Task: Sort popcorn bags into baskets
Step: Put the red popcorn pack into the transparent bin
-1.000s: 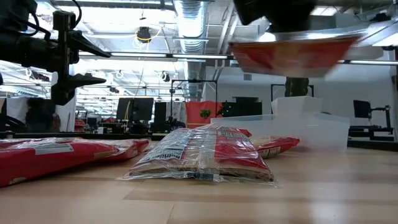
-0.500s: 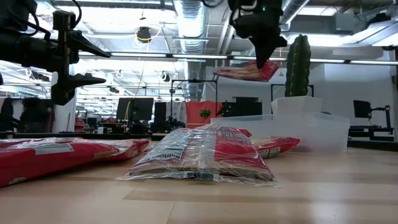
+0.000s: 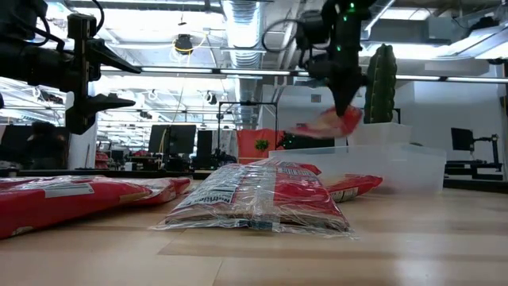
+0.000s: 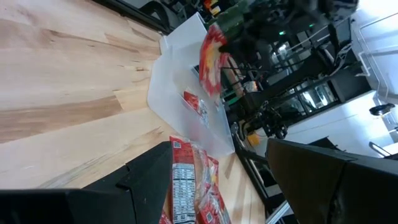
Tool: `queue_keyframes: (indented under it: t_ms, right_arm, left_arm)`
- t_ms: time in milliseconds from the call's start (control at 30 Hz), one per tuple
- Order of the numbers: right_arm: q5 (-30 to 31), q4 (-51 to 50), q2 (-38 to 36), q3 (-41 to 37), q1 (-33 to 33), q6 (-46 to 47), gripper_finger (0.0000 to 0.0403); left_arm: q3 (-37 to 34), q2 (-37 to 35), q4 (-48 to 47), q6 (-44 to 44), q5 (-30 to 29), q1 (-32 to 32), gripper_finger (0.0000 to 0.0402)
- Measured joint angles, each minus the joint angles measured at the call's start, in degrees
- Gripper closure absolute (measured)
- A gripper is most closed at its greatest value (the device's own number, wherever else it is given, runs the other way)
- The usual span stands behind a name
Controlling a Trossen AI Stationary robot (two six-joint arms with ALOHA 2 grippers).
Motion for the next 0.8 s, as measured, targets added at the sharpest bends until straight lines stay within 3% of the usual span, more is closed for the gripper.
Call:
queue_keyframes:
  t_ms: [333, 800]
  right_arm:
    - [-3.4, 14.0, -0.1, -10.9, 0.0, 3.4, 0.0396]
    - [-3.1, 20.5, -0.1, -14.7, -0.9, 5.8, 0.0343]
  left_arm:
    - [0.0, 0.0, 0.1, 0.0, -0.7, 0.0, 0.0153]
    - [0.0, 0.0, 0.2, 0.0, -1.6, 0.0, 0.0153]
